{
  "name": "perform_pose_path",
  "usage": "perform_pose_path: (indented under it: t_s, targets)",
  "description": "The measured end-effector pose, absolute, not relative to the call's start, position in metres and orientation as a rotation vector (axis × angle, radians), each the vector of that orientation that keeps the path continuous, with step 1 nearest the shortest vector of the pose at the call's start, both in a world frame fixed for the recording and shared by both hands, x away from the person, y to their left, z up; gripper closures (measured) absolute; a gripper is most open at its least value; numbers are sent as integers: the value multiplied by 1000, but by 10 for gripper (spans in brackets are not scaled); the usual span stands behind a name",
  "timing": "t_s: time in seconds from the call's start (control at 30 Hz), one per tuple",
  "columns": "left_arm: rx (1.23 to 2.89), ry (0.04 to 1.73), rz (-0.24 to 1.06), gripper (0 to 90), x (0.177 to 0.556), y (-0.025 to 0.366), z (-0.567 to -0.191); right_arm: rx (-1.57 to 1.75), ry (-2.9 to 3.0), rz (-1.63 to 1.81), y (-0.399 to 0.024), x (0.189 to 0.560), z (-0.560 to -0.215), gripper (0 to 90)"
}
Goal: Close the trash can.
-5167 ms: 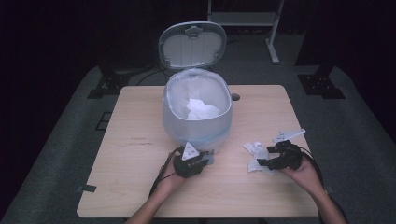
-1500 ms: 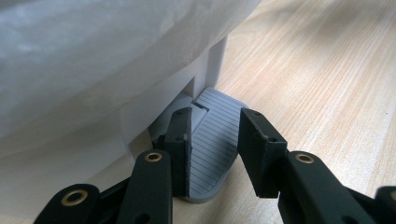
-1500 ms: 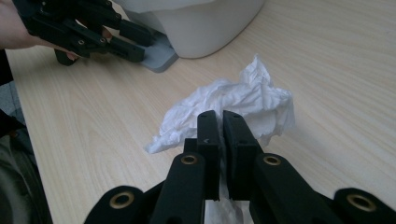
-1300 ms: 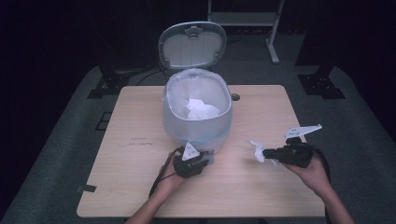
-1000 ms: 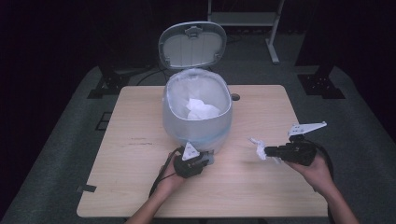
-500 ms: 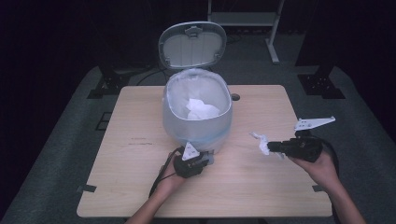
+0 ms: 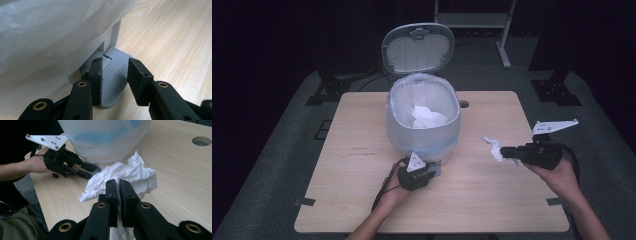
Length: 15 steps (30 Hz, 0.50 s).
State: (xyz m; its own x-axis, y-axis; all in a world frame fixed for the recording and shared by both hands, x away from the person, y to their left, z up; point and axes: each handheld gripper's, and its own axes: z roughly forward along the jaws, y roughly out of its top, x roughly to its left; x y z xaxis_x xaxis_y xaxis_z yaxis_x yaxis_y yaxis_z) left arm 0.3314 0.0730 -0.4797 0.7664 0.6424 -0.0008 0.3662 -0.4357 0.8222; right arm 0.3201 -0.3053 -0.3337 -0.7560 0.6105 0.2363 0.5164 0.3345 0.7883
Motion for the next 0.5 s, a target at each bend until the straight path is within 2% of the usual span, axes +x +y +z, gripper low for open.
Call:
perform_pose_path:
  t_s: [0.5]
  targets:
    - [2067,757,390,652,331,73,-480,1017,2466,1409,-303,318,-312,853]
